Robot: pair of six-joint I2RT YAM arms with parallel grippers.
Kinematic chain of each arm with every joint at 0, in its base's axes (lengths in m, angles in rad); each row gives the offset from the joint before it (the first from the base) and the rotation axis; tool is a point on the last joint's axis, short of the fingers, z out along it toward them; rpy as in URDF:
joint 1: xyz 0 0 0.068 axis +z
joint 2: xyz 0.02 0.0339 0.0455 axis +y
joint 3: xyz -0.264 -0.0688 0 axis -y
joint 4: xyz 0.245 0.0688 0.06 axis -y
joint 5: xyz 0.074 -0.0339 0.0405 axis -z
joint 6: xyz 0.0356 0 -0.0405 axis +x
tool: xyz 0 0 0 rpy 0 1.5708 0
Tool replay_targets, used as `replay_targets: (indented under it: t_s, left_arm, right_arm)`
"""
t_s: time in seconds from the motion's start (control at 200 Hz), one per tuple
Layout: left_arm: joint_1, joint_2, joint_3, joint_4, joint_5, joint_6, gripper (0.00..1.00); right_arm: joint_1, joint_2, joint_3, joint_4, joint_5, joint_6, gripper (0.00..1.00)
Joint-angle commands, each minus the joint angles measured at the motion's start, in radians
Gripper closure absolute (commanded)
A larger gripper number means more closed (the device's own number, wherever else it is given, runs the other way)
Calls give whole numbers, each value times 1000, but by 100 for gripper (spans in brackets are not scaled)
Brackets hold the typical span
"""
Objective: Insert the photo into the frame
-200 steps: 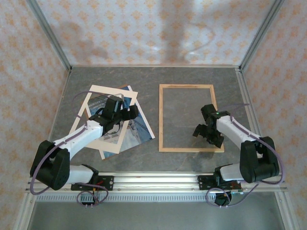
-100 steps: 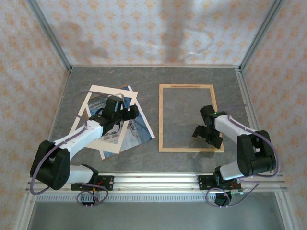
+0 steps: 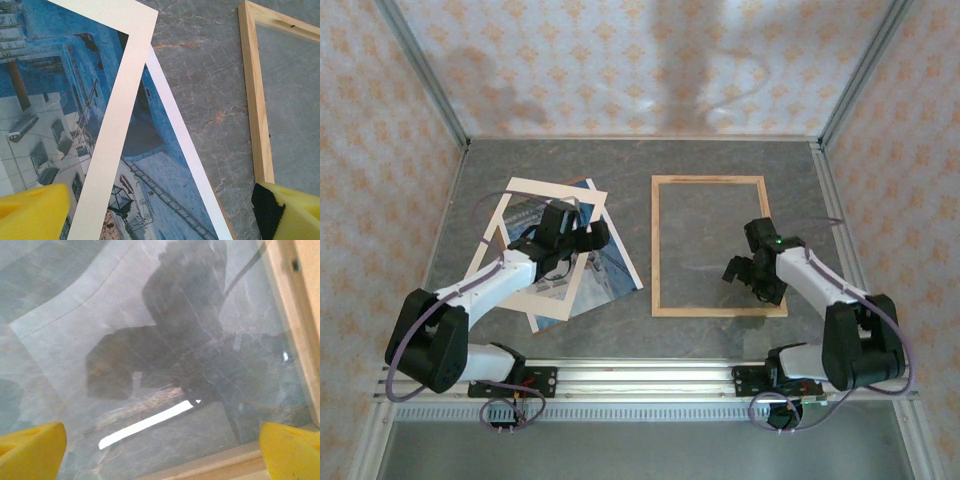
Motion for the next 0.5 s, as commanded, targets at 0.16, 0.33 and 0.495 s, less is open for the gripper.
replay_targets:
  t_s: [0.16, 0.33, 0.495]
  left_arm:
    - [9, 13, 34, -13, -37, 14, 5]
    - [9, 16, 24, 5, -25, -2, 5]
    - [9, 15, 13, 14, -24, -2, 5]
  right_arm:
    - [35, -55, 78, -92, 210, 6, 1]
    - [-38, -29, 43, -122, 191, 44, 0]
    - [-57, -10, -12, -81, 111, 103, 1]
